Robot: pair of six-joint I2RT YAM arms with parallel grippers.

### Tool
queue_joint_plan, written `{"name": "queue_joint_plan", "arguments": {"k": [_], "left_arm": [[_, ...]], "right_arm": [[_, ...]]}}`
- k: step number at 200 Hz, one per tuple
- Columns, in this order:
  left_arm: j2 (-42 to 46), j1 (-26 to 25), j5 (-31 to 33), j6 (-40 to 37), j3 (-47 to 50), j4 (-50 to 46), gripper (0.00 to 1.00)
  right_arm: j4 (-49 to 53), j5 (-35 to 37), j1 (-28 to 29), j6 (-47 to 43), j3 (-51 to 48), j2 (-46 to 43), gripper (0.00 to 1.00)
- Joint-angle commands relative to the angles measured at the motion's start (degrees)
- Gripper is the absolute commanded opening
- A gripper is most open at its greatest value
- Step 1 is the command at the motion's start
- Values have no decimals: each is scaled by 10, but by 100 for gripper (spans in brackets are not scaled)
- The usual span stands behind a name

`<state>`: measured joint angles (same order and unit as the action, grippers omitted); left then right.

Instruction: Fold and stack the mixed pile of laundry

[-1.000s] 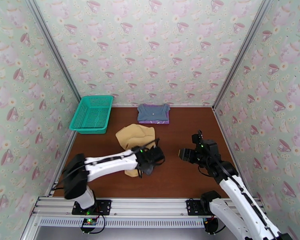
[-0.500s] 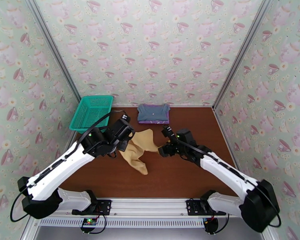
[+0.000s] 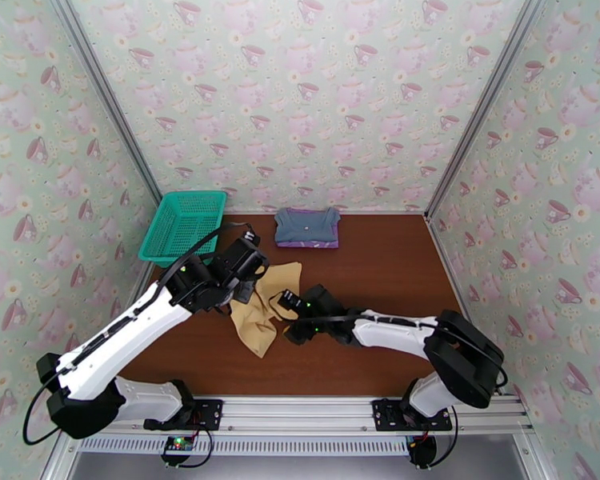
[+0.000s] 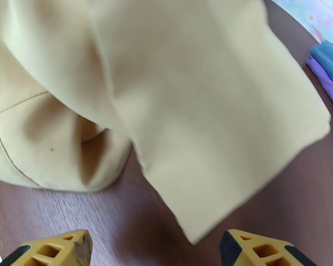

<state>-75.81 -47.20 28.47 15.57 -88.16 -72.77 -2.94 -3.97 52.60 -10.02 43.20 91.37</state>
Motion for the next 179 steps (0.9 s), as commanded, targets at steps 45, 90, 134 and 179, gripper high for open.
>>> {"name": "queue_joint_plan", "arguments": {"k": [45,90,134,179], "left_arm": [[25,11,-16,-14,18,22,0],[36,17,-29,-16,20,28,0],[42,21,-31,-20,14,24,0],[56,28,-20,-24,10,13,0]], "right_arm": [[-88,126,25,-33,36,107,81],[-124,171,34,-37,70,166,80],[-143,225,34,-20,75,186,52],[-163,321,34,-54,42,107,0]]}}
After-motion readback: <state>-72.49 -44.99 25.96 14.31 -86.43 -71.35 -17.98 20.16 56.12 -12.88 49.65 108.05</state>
